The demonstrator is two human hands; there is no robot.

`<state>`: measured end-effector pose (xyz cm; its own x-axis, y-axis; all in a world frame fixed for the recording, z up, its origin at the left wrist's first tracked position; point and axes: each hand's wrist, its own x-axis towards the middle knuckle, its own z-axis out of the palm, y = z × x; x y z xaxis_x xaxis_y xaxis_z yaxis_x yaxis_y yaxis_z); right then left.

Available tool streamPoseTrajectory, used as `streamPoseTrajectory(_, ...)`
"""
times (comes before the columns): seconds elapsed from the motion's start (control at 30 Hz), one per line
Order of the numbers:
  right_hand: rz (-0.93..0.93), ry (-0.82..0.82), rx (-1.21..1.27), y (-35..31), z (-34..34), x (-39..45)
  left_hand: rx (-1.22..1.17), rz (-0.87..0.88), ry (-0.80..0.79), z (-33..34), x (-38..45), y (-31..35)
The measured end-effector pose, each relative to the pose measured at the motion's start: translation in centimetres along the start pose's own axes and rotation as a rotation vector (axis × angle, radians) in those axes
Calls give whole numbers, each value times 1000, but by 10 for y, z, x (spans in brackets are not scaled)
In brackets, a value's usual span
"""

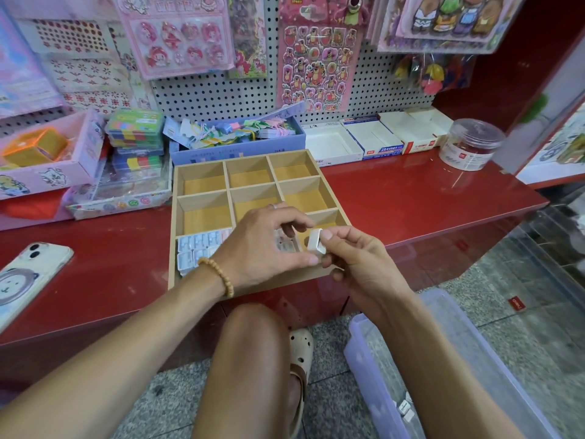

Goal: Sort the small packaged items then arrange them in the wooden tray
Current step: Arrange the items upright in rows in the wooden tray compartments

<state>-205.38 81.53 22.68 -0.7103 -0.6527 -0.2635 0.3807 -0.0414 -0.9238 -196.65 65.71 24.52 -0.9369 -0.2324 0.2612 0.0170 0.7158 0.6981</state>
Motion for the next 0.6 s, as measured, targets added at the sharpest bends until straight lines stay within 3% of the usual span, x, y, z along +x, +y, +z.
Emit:
streamPoseTrajectory(0.13, 40, -85, 98, 0, 3, -4, -49, 41, 70, 2, -4, 10)
streamPoseTrajectory(0.37, -61, 9, -304, -11, 15, -8, 294, 38, -39, -7, 1, 13)
streamPoseTrajectory(0.6, 18, -82, -193, -10, 24, -3, 148, 67, -19, -21, -8, 8)
